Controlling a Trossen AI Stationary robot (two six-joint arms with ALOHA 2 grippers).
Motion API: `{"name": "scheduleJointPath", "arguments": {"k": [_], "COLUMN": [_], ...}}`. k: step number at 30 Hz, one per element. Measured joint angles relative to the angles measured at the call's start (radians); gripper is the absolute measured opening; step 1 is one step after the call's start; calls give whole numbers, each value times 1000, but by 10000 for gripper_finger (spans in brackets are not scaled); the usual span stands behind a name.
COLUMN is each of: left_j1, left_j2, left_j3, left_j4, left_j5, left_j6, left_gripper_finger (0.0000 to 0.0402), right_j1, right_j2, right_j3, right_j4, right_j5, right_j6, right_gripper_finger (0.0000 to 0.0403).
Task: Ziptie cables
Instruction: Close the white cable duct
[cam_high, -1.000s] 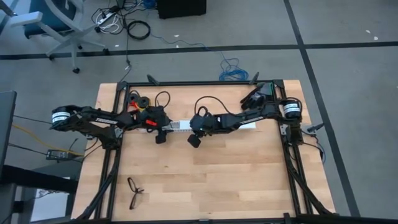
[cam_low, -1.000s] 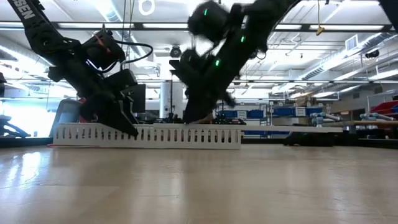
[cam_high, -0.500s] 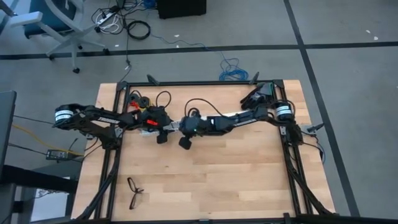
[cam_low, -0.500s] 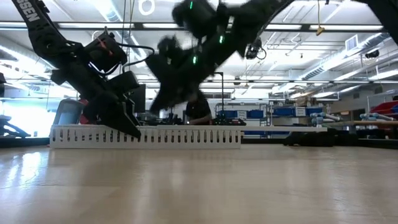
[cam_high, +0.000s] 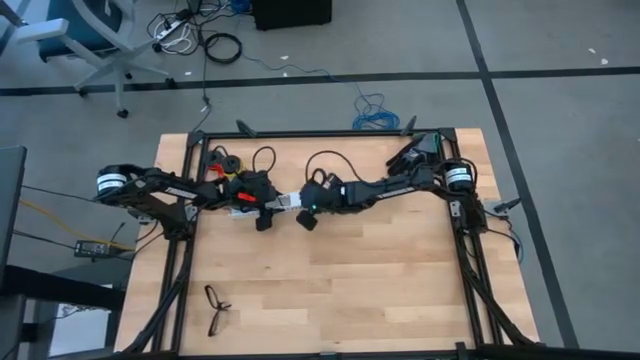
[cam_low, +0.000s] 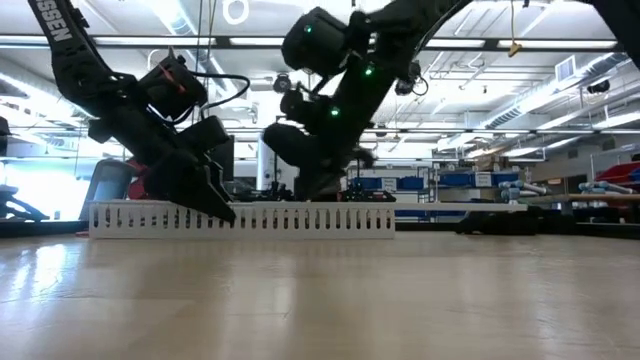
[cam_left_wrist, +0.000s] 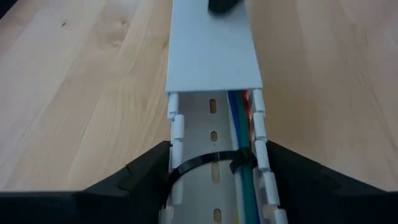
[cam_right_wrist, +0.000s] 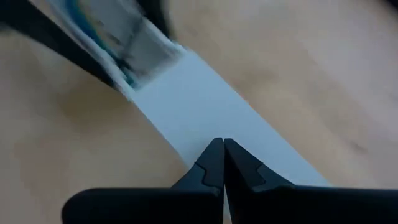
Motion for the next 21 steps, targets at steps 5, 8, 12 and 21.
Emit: {"name": "scheduleJointPath", "arguments": {"k": [5,8,12,21], "left_j1": [1,0,0,0], "left_j2": [11,12,11,11], "left_j3": [4,8,9,9], "left_j4": [19,31,21,17], "left_j5": [0,7,8,6], "left_j6": [-10,-11,-11,-9], "left_gripper_finger": [252,252,252,252], "right_j1": [-34,-27,-3,28], "right_j2": [39,38,-16,-65], "right_j3": [0,-3,-1,-3], "right_j4": [188,287,257,-87], "right_j5": [-154,-185,-77,71], "right_j6": [-67,-137,-162,-7], "right_gripper_finger": [0,0,0,0]}}
